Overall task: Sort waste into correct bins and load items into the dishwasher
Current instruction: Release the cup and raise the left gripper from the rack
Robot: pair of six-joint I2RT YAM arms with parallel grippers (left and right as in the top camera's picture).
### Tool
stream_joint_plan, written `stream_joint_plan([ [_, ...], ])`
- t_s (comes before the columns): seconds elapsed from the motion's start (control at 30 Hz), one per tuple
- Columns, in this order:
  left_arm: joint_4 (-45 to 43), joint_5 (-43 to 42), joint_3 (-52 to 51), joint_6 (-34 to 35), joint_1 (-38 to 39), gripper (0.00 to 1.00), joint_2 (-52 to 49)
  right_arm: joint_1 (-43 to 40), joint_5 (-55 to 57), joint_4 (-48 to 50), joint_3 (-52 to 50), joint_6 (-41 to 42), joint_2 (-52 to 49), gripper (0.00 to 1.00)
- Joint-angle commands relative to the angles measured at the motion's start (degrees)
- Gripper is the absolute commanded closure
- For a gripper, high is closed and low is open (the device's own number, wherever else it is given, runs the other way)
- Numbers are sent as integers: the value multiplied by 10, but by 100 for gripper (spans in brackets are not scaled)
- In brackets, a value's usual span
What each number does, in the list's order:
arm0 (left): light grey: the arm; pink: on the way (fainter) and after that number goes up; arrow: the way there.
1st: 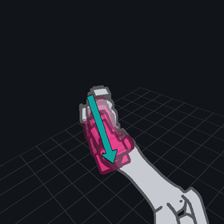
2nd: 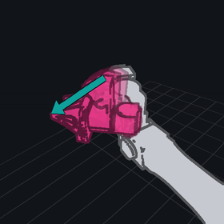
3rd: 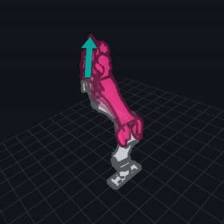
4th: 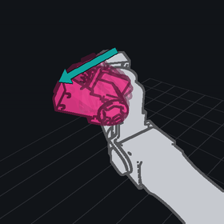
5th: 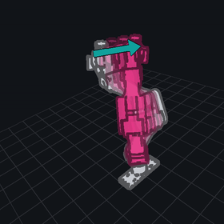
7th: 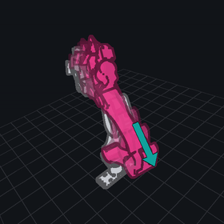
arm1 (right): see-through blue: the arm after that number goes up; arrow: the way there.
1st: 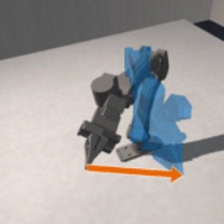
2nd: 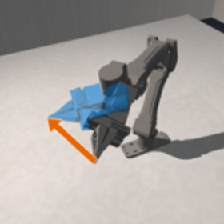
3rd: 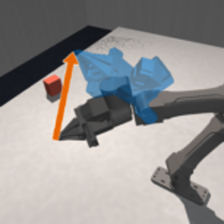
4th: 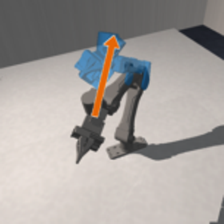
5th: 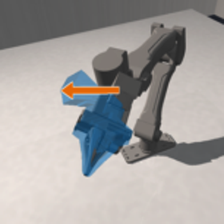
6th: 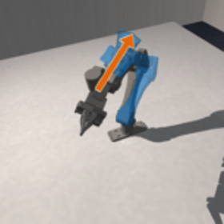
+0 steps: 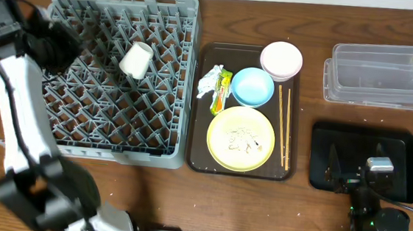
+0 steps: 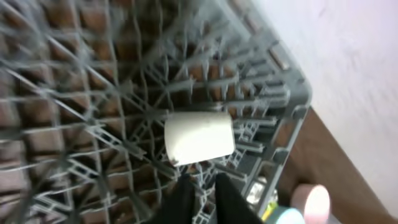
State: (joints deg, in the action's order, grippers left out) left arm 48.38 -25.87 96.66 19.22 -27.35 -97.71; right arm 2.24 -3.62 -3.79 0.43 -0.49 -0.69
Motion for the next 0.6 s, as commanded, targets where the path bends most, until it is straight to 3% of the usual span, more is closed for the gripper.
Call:
stream_joint_plan([
  [0.0,-1,176,7,-73,86,92,29,6,2,-3,-1,-4,3,1],
  [0.13,-19,234,5,-117,190,92,9,6,2,-2,-1,-4,3,1],
  [0.3,-44,424,5,-116,281,92,-57,6,2,-2,-1,-4,3,1],
  [0.43,-59,487,5,-117,301,92,-104,6,2,-3,-1,-4,3,1],
  [0.57,-86,493,5,-118,299,92,-145,6,2,-2,-1,-4,3,1],
])
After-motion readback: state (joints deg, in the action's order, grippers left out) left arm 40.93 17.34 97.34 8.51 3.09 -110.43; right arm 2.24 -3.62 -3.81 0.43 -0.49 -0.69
